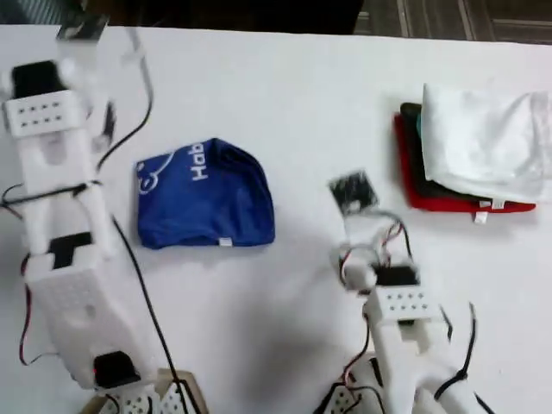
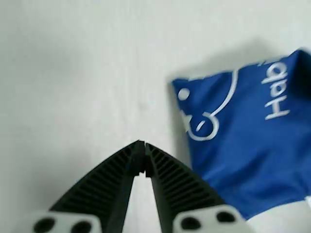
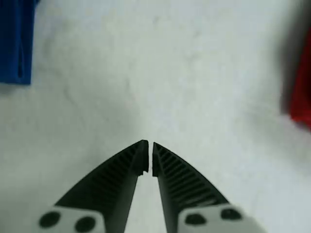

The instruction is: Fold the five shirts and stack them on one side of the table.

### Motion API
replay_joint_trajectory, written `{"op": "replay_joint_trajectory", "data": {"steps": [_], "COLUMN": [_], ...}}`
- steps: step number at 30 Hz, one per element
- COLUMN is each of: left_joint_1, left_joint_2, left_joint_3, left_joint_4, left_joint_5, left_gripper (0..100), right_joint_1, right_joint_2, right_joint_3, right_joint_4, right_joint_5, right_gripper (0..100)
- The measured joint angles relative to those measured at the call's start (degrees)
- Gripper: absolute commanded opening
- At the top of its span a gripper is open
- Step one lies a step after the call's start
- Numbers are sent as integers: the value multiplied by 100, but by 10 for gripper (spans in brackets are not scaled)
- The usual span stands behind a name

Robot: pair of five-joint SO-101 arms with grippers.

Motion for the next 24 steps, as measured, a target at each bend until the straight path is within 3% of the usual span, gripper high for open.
{"op": "replay_joint_trajectory", "data": {"steps": [8,13,19,24], "left_joint_1": [-1424,-2523,-3640,-4053], "left_joint_2": [0,0,0,0], "left_joint_3": [1670,1881,2180,2277], "left_joint_4": [-404,-457,-466,-475], "left_joint_5": [-642,-1134,-1547,-1697], "left_gripper": [27,27,27,27], "right_joint_1": [-1829,-2840,-3130,-2919], "right_joint_2": [2576,4360,6374,7956], "right_joint_3": [-4325,-6418,-8070,-9609], "right_joint_4": [2532,2796,2831,2831], "right_joint_5": [-18,-18,-18,-18], "right_gripper": [22,22,22,22]}}
